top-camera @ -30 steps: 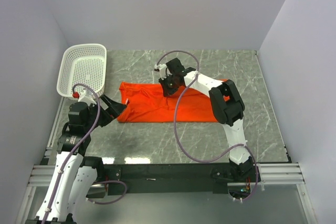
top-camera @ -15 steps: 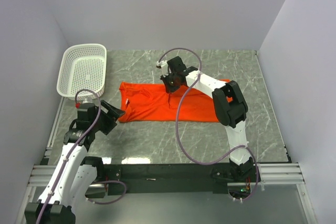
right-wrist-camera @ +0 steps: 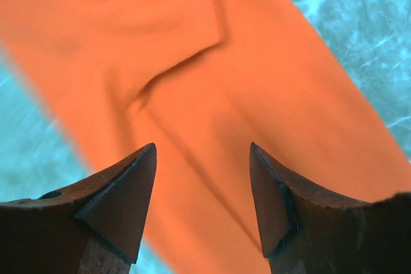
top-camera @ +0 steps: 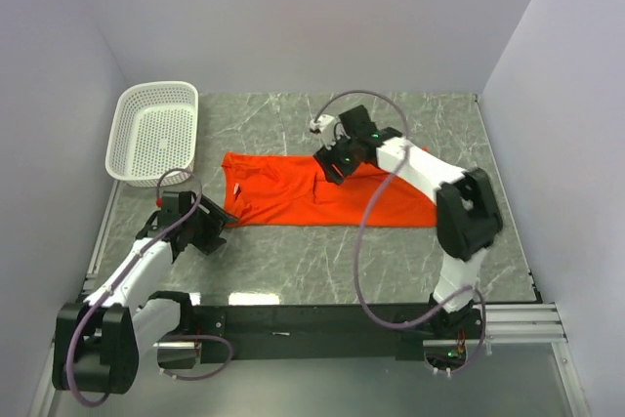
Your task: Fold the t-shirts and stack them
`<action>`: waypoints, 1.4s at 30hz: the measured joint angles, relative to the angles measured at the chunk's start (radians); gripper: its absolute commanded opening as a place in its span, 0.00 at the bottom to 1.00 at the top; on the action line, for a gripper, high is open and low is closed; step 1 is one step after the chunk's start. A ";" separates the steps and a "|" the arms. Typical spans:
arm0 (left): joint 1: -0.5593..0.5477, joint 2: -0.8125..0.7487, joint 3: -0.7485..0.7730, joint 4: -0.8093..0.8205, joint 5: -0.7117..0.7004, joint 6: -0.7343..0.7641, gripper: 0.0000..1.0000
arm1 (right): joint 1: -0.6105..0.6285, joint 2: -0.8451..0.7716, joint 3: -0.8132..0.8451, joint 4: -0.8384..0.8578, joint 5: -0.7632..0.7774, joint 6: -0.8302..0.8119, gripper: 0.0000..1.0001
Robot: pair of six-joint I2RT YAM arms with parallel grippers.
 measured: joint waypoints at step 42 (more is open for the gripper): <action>0.024 0.294 0.136 0.087 -0.252 0.217 0.38 | -0.006 -0.380 -0.650 0.001 -0.084 -0.737 0.64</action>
